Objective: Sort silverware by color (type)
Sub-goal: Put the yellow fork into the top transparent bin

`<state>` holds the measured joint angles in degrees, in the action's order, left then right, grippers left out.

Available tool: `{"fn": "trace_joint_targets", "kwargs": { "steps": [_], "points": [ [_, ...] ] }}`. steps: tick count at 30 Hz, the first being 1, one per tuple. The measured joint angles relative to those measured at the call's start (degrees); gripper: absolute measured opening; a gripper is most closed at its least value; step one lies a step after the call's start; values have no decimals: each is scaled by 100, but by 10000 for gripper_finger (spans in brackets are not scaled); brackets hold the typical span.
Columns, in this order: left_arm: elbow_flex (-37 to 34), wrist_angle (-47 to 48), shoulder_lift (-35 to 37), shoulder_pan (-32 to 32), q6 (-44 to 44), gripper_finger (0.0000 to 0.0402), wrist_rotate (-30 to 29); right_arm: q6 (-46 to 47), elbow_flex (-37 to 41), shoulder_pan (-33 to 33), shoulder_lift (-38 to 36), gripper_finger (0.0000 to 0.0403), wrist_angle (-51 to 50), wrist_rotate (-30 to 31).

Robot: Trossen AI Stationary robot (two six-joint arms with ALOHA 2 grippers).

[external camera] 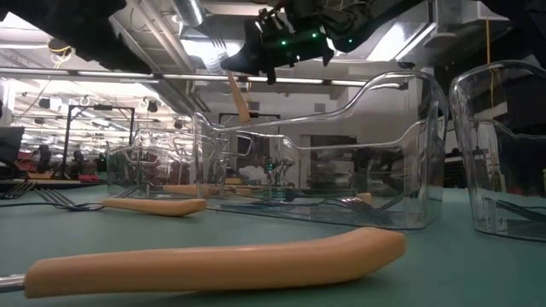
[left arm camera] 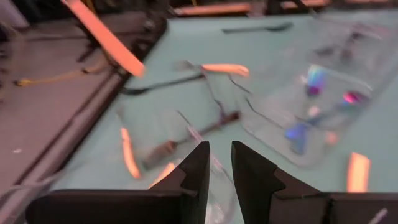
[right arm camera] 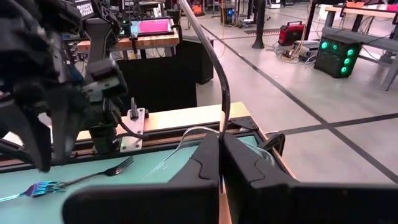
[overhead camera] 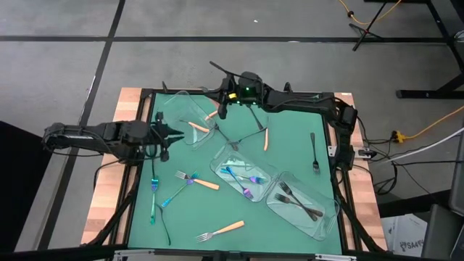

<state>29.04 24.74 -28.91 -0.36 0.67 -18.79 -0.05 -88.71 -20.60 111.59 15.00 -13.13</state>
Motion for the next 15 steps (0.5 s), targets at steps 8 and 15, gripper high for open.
{"fn": "trace_joint_targets", "kwargs": {
  "steps": [8,15],
  "points": [
    [0,-903,0,12,-9,66,-669,-2,0,14,0,0,-17,0],
    [0,-1546,-126,274,-7,124,-752,0,0,78,0,0,26,-150]
  ]
}}
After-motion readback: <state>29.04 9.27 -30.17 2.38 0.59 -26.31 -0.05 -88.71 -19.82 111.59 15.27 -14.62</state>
